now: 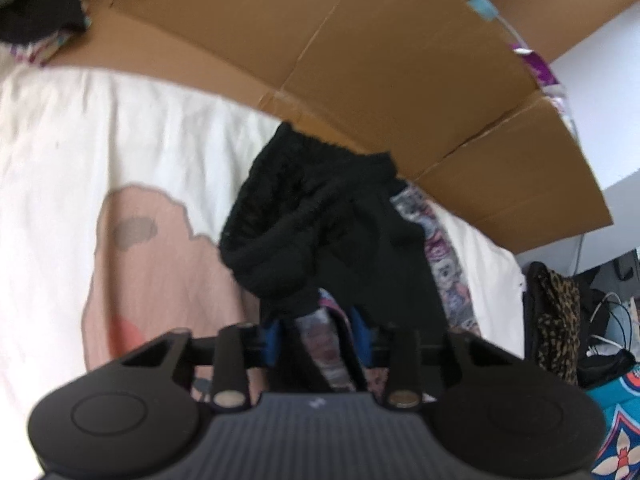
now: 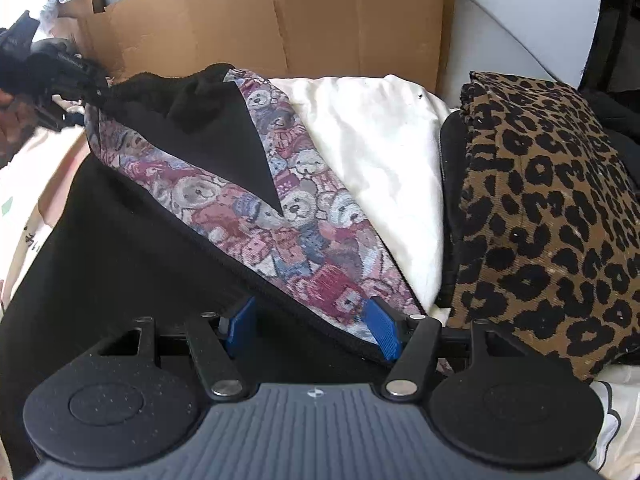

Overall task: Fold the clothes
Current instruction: 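Grasp the elastic waistband of the shorts with the left gripper and lift it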

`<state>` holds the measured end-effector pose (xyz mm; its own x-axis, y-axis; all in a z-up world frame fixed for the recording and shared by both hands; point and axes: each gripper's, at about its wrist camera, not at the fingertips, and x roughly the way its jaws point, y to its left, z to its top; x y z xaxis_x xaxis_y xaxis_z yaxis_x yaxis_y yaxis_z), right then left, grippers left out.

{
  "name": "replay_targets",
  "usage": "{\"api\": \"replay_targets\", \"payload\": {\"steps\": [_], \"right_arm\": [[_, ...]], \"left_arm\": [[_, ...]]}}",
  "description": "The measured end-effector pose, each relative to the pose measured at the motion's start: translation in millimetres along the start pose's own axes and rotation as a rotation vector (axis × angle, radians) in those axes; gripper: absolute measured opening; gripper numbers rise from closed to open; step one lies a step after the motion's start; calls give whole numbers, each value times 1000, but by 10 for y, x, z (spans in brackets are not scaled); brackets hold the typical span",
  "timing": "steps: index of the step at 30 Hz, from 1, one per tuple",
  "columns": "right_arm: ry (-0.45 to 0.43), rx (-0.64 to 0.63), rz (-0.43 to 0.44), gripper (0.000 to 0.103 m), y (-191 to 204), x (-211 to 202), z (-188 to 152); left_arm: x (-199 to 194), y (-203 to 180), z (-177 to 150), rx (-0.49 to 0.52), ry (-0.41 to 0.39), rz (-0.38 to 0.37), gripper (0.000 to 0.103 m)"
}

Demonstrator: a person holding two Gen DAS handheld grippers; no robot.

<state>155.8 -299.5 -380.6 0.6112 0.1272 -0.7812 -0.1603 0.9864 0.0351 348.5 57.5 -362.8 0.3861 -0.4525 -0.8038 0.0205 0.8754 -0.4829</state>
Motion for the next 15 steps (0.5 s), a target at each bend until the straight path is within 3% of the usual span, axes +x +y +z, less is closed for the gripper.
{"api": "replay_targets", "payload": {"steps": [6, 15], "right_arm": [[5, 9, -8, 67, -65, -15, -49], [5, 36, -19, 67, -219, -55, -116]], "left_arm": [[-47, -171, 130, 39, 12, 2, 23], [-50, -547, 475, 49, 27, -28, 19]]}}
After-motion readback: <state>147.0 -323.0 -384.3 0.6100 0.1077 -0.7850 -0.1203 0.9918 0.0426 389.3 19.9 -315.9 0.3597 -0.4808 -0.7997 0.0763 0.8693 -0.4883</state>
